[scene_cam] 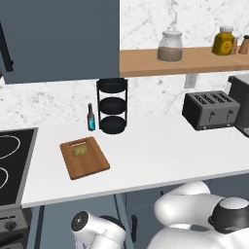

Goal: Place the appropriate cutting tool for cutting the potato skin on the cutting board.

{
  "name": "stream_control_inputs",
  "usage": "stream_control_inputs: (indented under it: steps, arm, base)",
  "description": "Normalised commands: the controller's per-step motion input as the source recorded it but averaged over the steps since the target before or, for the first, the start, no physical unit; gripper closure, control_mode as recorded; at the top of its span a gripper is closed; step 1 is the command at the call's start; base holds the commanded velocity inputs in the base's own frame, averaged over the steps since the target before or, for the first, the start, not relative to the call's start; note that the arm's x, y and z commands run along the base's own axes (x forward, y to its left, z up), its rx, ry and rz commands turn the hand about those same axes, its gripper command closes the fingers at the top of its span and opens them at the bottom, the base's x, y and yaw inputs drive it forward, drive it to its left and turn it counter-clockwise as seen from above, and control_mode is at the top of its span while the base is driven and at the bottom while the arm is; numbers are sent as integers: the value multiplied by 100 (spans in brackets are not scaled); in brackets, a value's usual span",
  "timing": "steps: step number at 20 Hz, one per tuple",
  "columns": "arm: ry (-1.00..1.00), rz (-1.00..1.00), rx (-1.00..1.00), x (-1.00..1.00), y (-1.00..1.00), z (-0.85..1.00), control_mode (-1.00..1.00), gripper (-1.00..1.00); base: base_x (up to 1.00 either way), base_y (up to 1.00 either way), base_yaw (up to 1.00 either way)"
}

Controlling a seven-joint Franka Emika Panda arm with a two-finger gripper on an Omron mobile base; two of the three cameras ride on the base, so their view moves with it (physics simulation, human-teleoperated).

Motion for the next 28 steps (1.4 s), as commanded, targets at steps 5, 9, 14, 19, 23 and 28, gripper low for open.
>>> stream_control_inputs:
  steps: [5,9,14,19,23,28]
  arm:
    - [0,4,0,20,0,-10,-100,-100]
    - [0,1,0,15,0,-6,-100,-100]
    - [0,0,1,12,1,-5,-100,-100]
    - [0,0,4,1,13,-15,-100,-100]
    - [0,0,3,0,25,-14,-100,-100]
    - [0,0,2,12,15,-7,-100,-100]
  base:
    - [0,0,0]
    - [0,0,0]
    - [0,0,0]
    - [0,0,0]
    - [0,0,0]
    - [0,0,0]
